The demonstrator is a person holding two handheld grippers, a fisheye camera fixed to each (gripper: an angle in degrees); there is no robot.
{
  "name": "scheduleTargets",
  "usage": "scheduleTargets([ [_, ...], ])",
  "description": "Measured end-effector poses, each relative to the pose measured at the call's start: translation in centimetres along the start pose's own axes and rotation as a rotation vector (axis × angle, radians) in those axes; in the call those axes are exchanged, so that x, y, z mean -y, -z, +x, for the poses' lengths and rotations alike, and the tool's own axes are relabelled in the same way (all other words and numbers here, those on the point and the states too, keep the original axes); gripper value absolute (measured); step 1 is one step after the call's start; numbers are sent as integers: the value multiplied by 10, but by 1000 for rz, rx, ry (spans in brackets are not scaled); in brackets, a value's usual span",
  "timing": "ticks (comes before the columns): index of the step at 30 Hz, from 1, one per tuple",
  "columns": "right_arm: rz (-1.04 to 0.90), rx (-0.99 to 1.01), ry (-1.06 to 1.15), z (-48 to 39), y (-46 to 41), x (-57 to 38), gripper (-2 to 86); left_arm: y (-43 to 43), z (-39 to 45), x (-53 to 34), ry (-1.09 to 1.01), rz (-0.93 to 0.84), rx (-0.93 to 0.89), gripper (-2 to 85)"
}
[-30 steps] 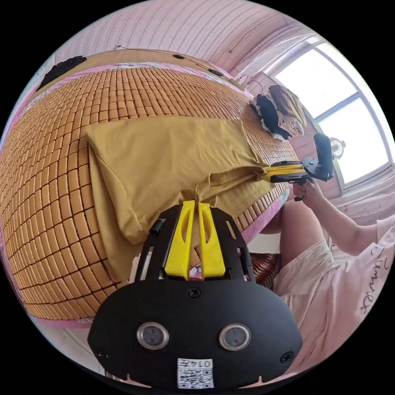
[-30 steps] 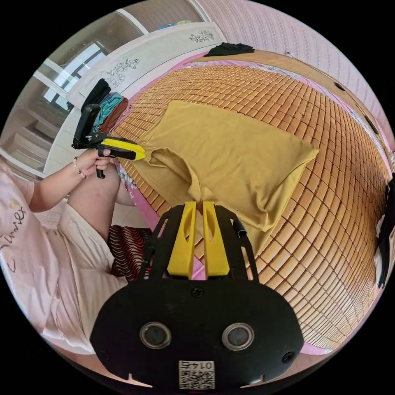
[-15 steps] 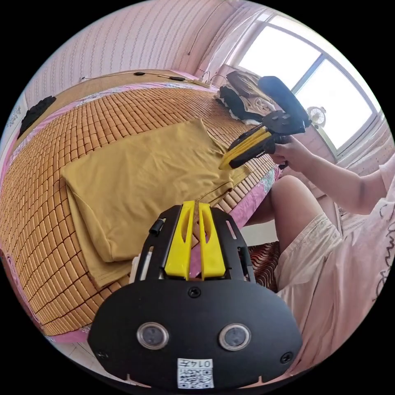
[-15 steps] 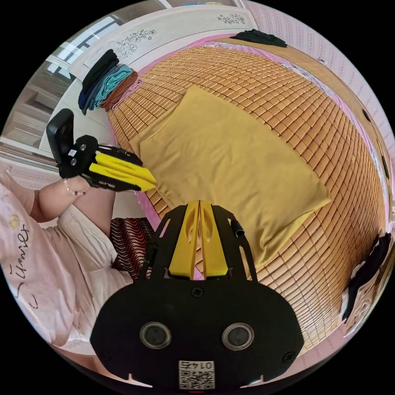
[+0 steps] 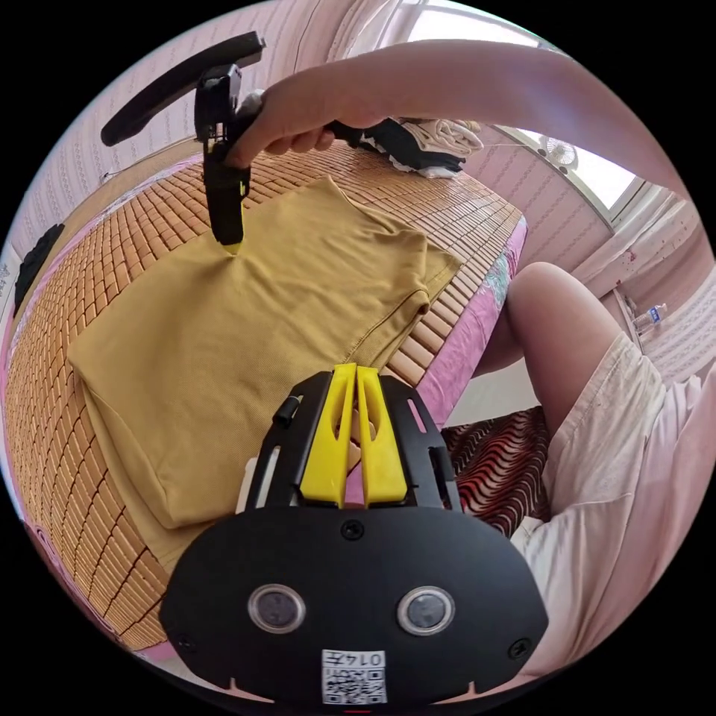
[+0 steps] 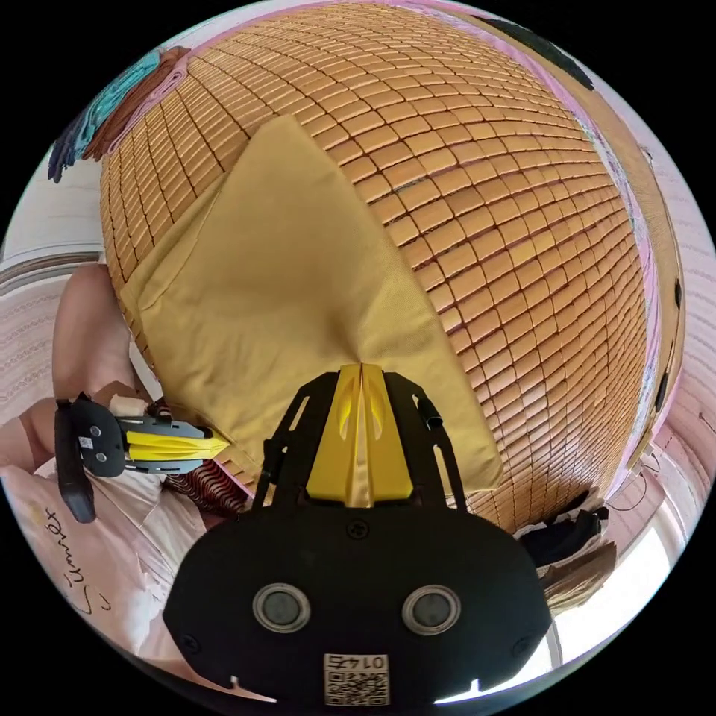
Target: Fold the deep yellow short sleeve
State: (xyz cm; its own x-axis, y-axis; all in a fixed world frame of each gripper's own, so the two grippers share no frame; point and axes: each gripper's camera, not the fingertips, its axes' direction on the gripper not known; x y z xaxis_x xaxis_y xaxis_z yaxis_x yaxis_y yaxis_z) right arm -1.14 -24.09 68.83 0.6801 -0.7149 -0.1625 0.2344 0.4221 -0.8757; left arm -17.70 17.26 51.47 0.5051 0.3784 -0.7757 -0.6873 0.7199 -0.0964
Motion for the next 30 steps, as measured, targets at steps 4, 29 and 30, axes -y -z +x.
scheduleTargets([
  [4,-76,73,-53,16,-16,22,-4,-8,-4,-4,6,21,-48,-10],
  [29,329,372,-671,47,-193,-354,98,-23,43,0,-89,251,-172,102],
  [30,372,373,-673,46,-200,-365,67,-29,53,6,-113,240,-151,118],
])
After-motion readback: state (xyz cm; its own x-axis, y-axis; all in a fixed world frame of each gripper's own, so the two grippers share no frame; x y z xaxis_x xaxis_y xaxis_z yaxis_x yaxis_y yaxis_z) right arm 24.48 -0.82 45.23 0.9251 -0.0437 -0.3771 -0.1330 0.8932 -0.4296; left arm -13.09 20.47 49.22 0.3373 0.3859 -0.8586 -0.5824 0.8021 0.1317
